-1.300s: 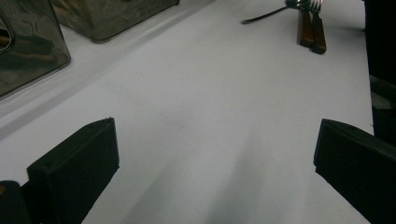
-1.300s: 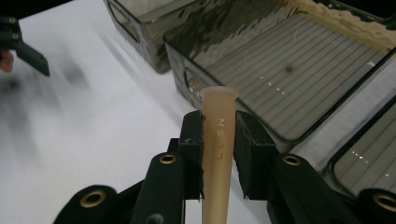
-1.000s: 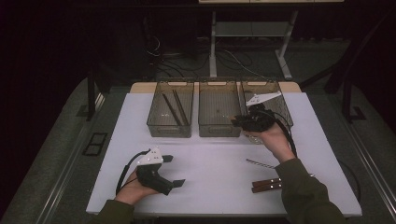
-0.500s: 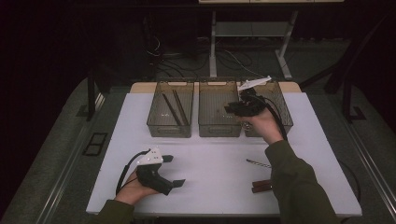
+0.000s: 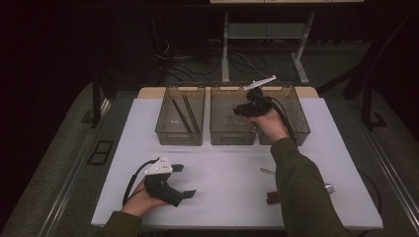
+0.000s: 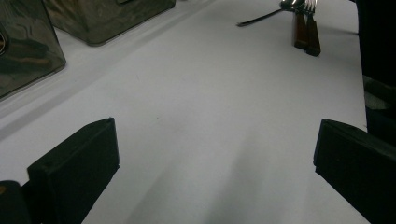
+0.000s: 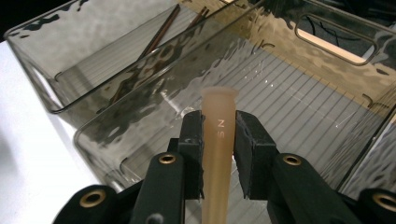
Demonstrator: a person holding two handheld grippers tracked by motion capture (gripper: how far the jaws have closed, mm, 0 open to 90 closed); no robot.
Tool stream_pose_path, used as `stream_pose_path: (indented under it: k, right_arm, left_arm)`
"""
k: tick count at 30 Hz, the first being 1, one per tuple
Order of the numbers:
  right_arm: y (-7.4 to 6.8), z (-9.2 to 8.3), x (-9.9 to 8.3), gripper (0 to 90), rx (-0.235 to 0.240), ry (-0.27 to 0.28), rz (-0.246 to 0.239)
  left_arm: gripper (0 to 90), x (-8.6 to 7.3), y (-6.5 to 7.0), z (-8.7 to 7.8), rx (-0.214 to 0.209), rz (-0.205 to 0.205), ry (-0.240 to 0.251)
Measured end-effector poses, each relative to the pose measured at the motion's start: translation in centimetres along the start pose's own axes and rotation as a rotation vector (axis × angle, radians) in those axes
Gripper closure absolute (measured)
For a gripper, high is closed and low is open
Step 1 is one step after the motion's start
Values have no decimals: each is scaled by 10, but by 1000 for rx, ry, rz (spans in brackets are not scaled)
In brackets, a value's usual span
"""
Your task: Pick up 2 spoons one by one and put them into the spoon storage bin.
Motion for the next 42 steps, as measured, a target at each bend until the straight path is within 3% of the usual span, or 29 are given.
stream_pose_path:
  k: [8,16,20,22,30,42]
  right_arm:
    - [4,14,6,734,-8,-10,19]
    - [4,33,-2,733,-51,-68,-10]
    - [2,39,-6,724,-45,-87,-21]
    - [2,40,-6,654,-40,-88,-12]
    - [2,31,-2,519,-38,-53,12]
    - [-5,-7,-6,434,11,30,-7]
  left_arm:
    - [0,1,1,1,-5,-10,14]
    - [0,2,1,0,-7,-4,16]
    - [0,2,1,0,-9,-11,17]
    - [0,2,1,0,-9,-9,16]
    - [0,2,1,0,-8,-6,15]
    - [0,1,1,0,-8,-16,11]
Point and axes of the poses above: each handheld gripper's, and its own axes: z roughly forward along the jaws, x roughly out of its top, y roughly to its right, the point moved 8 cm from there along z, roughly forward along the jaws, and after that the axes turned 1 degree about z, right-handed, at the moved point
